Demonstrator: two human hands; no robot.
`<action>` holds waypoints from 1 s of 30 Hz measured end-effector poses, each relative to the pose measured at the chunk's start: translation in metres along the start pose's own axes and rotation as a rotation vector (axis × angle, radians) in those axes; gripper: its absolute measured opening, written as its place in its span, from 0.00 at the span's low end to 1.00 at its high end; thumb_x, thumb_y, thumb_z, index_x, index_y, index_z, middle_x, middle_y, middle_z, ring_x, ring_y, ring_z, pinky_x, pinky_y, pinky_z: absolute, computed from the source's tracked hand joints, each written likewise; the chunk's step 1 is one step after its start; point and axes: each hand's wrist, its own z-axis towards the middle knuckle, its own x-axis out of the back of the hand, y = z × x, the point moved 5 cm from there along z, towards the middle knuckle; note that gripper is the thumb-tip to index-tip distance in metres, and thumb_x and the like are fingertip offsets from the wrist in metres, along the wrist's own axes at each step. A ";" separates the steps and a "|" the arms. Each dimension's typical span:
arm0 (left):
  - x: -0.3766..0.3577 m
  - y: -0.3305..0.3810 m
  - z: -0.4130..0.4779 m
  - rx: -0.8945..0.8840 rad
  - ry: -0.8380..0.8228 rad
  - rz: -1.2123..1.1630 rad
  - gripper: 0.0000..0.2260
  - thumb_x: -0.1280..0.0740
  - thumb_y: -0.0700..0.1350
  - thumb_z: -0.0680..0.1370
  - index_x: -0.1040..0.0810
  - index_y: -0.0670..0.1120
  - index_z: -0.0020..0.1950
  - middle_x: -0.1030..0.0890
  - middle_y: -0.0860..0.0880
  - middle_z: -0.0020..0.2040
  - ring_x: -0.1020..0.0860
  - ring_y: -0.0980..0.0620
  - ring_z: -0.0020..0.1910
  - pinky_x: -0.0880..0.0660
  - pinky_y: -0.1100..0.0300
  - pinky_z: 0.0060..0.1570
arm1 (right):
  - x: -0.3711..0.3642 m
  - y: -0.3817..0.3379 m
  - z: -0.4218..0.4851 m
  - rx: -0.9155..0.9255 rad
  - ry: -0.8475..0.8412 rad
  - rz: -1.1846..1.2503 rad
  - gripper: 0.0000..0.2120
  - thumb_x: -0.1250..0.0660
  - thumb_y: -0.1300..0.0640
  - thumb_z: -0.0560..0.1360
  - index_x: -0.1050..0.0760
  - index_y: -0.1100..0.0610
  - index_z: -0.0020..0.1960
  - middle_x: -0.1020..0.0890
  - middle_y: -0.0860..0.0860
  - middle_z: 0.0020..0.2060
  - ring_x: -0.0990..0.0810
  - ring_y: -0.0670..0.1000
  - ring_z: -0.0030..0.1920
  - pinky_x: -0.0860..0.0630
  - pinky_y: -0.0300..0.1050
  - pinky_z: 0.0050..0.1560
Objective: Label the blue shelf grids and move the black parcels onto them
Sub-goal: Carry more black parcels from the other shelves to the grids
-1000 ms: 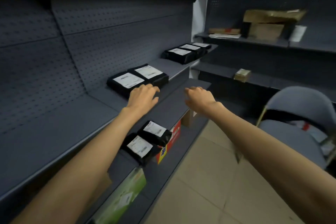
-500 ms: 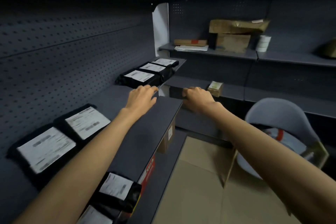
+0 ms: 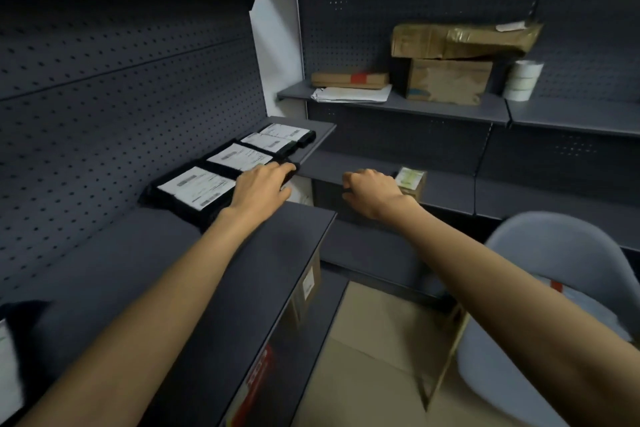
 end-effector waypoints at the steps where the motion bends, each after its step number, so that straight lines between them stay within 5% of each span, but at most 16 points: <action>1: -0.006 0.003 0.018 0.013 -0.002 0.004 0.17 0.36 0.49 0.79 0.27 0.51 0.68 0.20 0.48 0.58 0.21 0.44 0.56 0.24 0.49 0.47 | -0.002 0.012 0.016 0.016 -0.011 -0.003 0.13 0.39 0.53 0.80 0.27 0.58 0.60 0.22 0.59 0.58 0.23 0.62 0.57 0.31 0.49 0.45; 14: -0.076 -0.025 0.196 0.192 0.015 0.099 0.15 0.35 0.56 0.79 0.20 0.49 0.60 0.18 0.48 0.55 0.21 0.46 0.55 0.25 0.52 0.47 | -0.036 0.077 0.219 0.186 -0.057 -0.017 0.15 0.40 0.54 0.80 0.28 0.59 0.63 0.23 0.60 0.60 0.24 0.62 0.60 0.28 0.51 0.48; 19: -0.122 -0.074 0.237 0.326 -0.125 0.199 0.23 0.41 0.63 0.79 0.22 0.47 0.62 0.19 0.45 0.59 0.22 0.43 0.58 0.25 0.49 0.52 | -0.061 0.067 0.293 0.228 -0.087 0.051 0.17 0.40 0.54 0.80 0.31 0.59 0.67 0.26 0.59 0.62 0.26 0.63 0.62 0.26 0.55 0.52; 25: -0.161 -0.107 0.244 0.480 -0.318 0.178 0.29 0.47 0.66 0.79 0.24 0.45 0.63 0.22 0.42 0.64 0.23 0.41 0.60 0.27 0.49 0.53 | -0.098 0.039 0.345 0.300 -0.139 0.086 0.30 0.38 0.42 0.78 0.40 0.54 0.75 0.31 0.56 0.69 0.33 0.60 0.69 0.26 0.59 0.60; 30: -0.176 -0.113 0.249 0.617 -0.435 0.130 0.32 0.51 0.68 0.79 0.33 0.47 0.73 0.28 0.43 0.70 0.27 0.40 0.65 0.28 0.48 0.57 | -0.117 0.033 0.374 0.363 -0.144 0.088 0.30 0.36 0.43 0.77 0.40 0.53 0.74 0.34 0.55 0.71 0.35 0.61 0.68 0.27 0.58 0.60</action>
